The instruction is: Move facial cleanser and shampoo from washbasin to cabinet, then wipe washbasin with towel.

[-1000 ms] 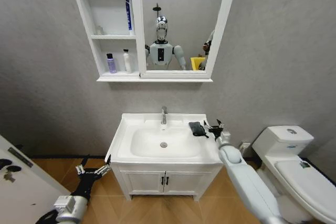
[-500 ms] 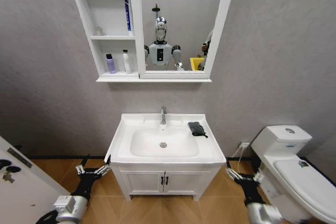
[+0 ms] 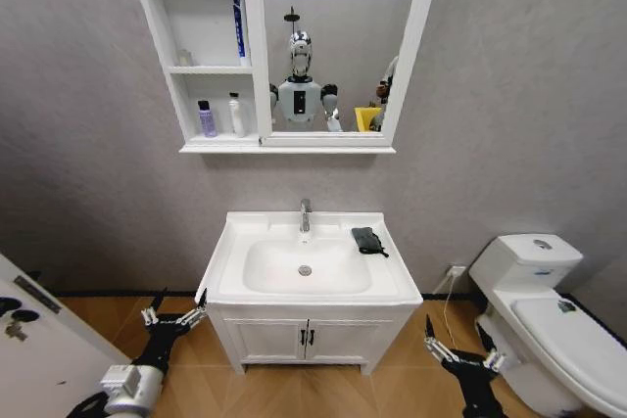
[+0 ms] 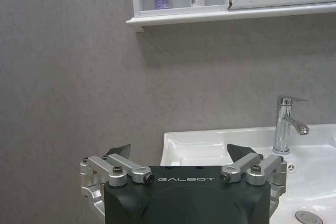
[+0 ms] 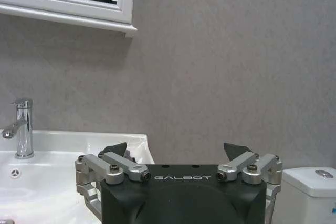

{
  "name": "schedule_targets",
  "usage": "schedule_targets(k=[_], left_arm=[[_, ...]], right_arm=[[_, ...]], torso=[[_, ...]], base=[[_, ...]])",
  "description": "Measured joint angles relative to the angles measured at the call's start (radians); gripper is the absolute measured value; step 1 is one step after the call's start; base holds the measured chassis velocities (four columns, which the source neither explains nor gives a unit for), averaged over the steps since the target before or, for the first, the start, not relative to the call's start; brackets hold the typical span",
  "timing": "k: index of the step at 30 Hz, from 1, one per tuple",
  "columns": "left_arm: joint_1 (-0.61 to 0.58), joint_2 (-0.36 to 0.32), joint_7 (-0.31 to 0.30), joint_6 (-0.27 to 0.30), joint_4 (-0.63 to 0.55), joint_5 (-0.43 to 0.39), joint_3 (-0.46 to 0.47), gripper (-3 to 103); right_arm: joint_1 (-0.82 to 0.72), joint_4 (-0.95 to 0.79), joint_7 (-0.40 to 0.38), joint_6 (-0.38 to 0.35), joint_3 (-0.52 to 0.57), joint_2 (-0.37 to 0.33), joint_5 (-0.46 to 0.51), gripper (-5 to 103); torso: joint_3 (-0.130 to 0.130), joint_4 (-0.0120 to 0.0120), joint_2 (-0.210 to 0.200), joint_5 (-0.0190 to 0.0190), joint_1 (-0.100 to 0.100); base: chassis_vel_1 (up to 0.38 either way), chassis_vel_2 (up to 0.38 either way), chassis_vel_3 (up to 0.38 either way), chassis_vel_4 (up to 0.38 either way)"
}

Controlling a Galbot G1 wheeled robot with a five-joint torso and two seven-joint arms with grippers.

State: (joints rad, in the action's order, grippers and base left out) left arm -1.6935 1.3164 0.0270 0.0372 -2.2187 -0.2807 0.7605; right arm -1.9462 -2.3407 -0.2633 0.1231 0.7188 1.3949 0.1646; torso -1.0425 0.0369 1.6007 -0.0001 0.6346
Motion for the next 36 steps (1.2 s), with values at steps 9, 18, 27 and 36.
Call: schedule_targets(k=[9,18,27,36], left_arm=[[0.000,0.000,0.000,0.000,0.000,0.000,0.000,100],[0.000,0.000,0.000,0.000,0.000,0.000,0.000,100],[0.000,0.000,0.000,0.000,0.000,0.000,0.000,100],[0.000,0.000,0.000,0.000,0.000,0.000,0.000,100]], right_arm=[[0.063,-0.043,0.049,-0.112,0.036,-0.030,0.031,100],[0.065,-0.046,0.054,-0.117,0.033,-0.033,0.036,100],[0.065,-0.044,0.054,-0.116,0.032,-0.033,0.036,100],[0.065,-0.043,0.054,-0.114,0.032,-0.033,0.036,100]], torso=[[0.000,0.0001,0.000,0.0002,0.000],[0.000,0.0000,0.000,0.0002,0.000],[0.000,0.0000,0.000,0.0002,0.000],[0.000,0.0001,0.000,0.0002,0.001]], base=[[0.000,0.000,0.000,0.000],[0.000,0.000,0.000,0.000],[0.000,0.000,0.000,0.000],[0.038,-0.031,-0.036,0.041]])
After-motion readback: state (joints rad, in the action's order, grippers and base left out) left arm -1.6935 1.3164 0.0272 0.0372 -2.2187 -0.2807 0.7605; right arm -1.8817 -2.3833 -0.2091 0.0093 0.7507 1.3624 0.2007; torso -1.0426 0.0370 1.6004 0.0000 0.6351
